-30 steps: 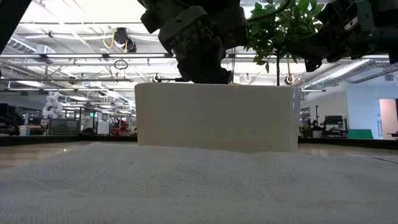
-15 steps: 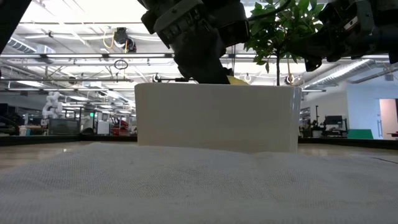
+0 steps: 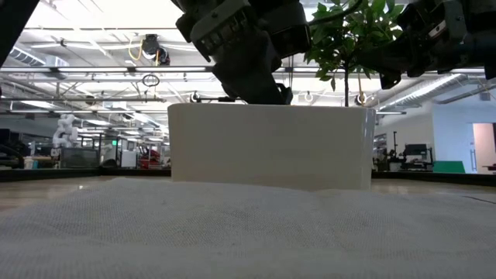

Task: Pick and placing Produce into tupperware
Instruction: Return to Home Position

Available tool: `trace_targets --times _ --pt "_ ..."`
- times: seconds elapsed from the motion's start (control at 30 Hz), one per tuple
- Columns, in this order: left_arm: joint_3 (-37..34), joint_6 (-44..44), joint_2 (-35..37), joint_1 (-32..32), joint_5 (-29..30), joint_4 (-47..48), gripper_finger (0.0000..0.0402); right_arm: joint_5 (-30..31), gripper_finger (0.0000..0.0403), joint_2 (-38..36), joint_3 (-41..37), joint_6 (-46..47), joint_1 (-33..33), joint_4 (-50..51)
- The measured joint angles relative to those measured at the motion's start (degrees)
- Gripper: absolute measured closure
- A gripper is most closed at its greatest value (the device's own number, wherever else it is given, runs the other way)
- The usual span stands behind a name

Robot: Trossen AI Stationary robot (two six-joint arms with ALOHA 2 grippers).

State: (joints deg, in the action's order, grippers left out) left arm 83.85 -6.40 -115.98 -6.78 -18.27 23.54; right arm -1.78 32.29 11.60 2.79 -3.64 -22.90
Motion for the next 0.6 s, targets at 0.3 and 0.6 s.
trace_targets --times 0.3,0.6 --pt "0.0 -2.3 4.9 0.0 3.8 1.4 0.0106 0.0 0.0403 0.0 0.0 0.0 0.0 0.0" --pt "0.0 -1.2 12.9 -0.2 7.1 5.3 0.0235 0.0 0.0403 0.0 0.0 0.0 0.0 0.0"
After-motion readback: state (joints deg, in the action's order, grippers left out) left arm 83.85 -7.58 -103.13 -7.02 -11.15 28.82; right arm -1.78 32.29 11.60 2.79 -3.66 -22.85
